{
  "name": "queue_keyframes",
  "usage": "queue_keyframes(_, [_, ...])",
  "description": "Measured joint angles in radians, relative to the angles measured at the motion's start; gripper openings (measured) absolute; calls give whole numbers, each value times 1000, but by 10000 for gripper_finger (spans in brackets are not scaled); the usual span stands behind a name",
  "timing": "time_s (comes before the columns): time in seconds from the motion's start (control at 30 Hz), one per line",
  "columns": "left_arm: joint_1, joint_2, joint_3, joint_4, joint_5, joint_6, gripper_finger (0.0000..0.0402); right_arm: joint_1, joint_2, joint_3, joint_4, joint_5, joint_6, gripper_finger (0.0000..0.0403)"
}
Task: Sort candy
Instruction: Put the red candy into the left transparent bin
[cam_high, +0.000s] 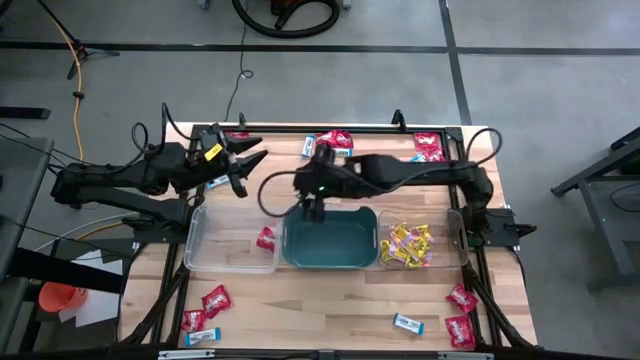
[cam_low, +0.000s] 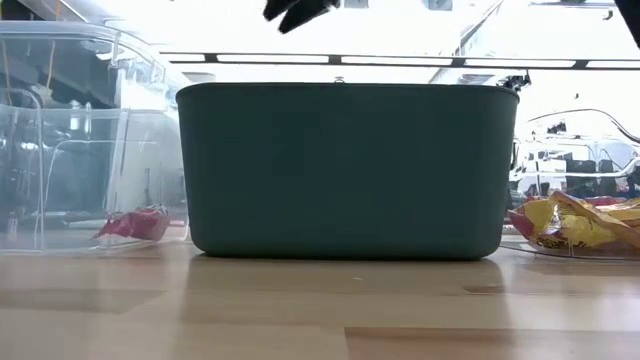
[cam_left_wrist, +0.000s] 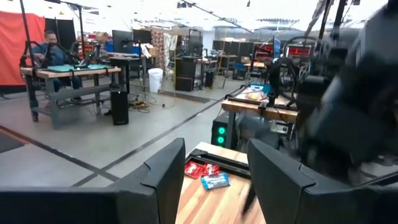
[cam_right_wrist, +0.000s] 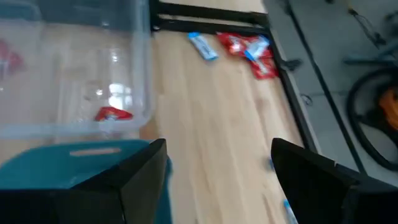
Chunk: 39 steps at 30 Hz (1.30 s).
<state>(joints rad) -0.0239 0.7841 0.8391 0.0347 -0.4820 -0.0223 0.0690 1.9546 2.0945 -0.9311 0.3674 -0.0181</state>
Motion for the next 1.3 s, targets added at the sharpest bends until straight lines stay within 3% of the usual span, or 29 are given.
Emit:
queue_keyframes(0.17, [0, 1, 0, -27, 0, 0, 160, -24, -74, -23, -198, 51, 68, 286])
queue_keyframes(0.3, [0, 1, 0, -26, -2, 1, 160, -58, -189, -197, -222, 47, 128, 286])
queue_keyframes(0.6, [19, 17, 0, -81, -84, 1, 160, -82, -588, -884, 168, -38, 469, 286])
queue_keyframes(0.73, [77, 55, 0, -81, -114, -9, 160, -82, -694, -1077, 344, -88, 563, 286])
queue_keyframes(0.83, [161, 106, 1, -88, -128, -165, 160, -92, -733, -1168, 453, -80, 548, 286])
queue_keyframes(0.9, [249, 152, 25, -188, -119, -316, 160, -109, -743, -1206, 521, -80, 515, 286])
queue_keyframes(1.03, [462, 275, 157, -542, 23, -444, 160, -158, -744, -1239, 585, -88, 451, 286])
queue_keyframes(1.17, [631, 410, 254, -871, 109, -474, 160, -217, -744, -1244, 608, -110, 396, 286])
queue_keyframes(1.3, [729, 502, 252, -1057, 113, -519, 160, -268, -744, -1244, 607, -173, 328, 286])
